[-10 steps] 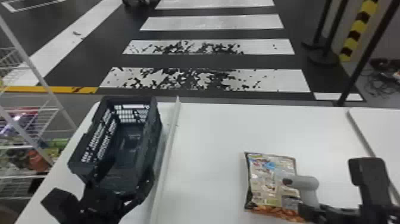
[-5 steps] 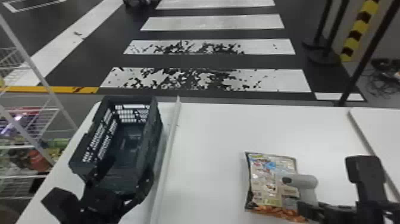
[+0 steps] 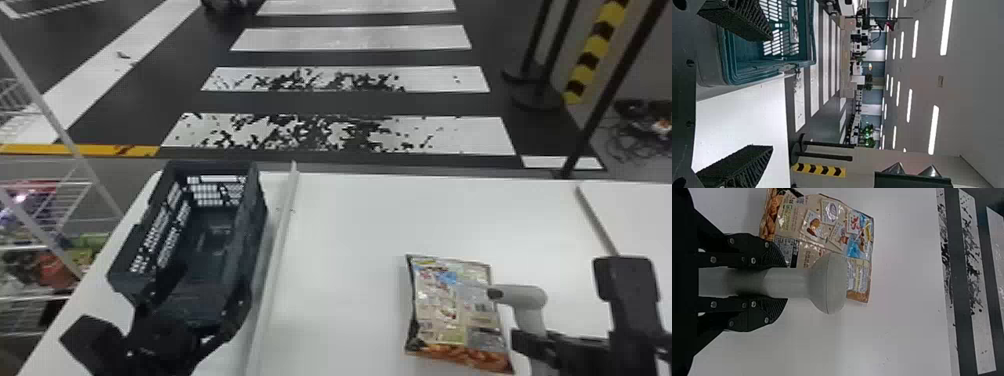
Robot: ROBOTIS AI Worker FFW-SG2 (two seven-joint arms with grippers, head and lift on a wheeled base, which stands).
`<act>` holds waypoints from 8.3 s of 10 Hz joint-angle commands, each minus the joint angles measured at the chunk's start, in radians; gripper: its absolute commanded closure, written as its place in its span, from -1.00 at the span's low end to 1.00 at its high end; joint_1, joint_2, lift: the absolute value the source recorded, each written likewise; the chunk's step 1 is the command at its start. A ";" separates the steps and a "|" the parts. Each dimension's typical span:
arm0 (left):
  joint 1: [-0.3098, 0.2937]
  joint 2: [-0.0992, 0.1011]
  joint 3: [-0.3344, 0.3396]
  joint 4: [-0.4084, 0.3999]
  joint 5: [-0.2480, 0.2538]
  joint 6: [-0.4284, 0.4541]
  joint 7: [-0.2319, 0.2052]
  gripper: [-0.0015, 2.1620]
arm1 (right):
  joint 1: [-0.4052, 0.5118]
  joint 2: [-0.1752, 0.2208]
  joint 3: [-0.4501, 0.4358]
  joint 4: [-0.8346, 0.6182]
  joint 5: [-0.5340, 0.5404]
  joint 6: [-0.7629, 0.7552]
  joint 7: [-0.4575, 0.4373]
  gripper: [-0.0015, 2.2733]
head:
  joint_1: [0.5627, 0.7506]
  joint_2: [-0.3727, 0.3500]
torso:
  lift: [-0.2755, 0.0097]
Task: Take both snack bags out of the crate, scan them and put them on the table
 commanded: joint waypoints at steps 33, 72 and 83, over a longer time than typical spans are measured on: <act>0.002 0.002 0.000 0.003 -0.002 0.000 0.000 -1.00 | -0.096 -0.120 -0.184 0.360 0.019 -0.239 -0.039 -0.97 | 0.41 -0.43 | 0.28; 0.011 0.002 0.008 0.002 -0.002 -0.003 -0.002 -1.00 | -0.082 -0.012 -0.167 0.306 -0.336 -0.080 0.082 0.99 | 0.41 0.34 | 0.28; 0.014 0.003 0.011 0.005 0.000 -0.003 -0.002 -1.00 | -0.143 -0.034 -0.704 0.374 -0.685 -0.436 -0.145 0.99 | 0.41 -0.56 | 0.28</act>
